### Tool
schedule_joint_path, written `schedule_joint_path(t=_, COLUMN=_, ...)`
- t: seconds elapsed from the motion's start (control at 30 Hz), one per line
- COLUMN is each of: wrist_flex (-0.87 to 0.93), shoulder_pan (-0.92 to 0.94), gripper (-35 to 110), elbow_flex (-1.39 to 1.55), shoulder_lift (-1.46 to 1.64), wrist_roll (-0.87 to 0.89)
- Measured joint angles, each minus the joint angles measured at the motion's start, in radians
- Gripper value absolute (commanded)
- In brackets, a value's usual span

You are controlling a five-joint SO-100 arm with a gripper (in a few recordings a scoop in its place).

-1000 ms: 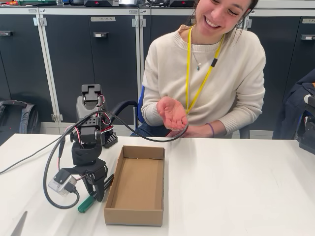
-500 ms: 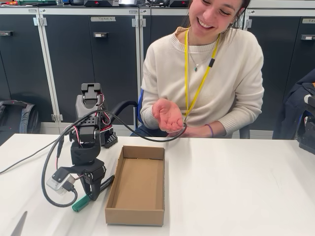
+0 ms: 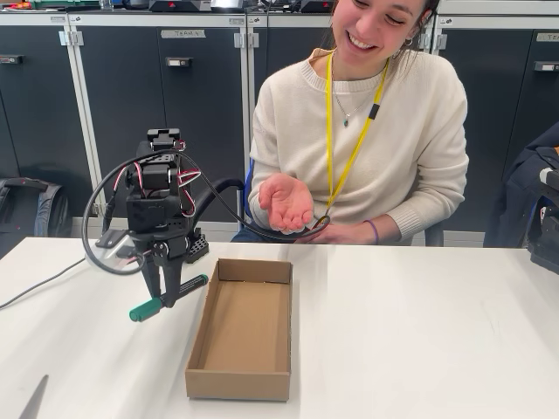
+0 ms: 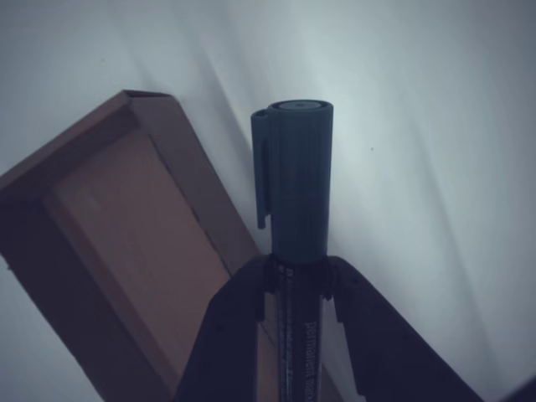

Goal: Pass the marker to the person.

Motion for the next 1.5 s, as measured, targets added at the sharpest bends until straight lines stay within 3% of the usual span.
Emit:
schedule_joint_path(t=0.27, wrist_flex=-0.147, shoulder_pan=-0.080, gripper=-5, elbow_flex=-0.072, shoulder_lift=0.005, wrist_roll=-0.040)
schedule_joint_path(t=0.5, wrist_flex=-0.161, shoulder_pan=-0.284, gripper=-5, elbow_flex=-0.210, shoulder_lift=-0.023, wrist_roll=-0.009)
schedule_joint_path(t=1.0, wrist_flex=0.095, shoulder_pan=-0.764, gripper=-5, elbow_flex=-0.591, shoulder_lift=-0.057, wrist_roll=0.091)
schedule_joint_path(t=1.5, wrist_flex=0.336, shoulder_pan=-0.994, gripper=-5, elbow_flex=-0.565, shoulder_lift=-0.002, wrist_roll=0.129)
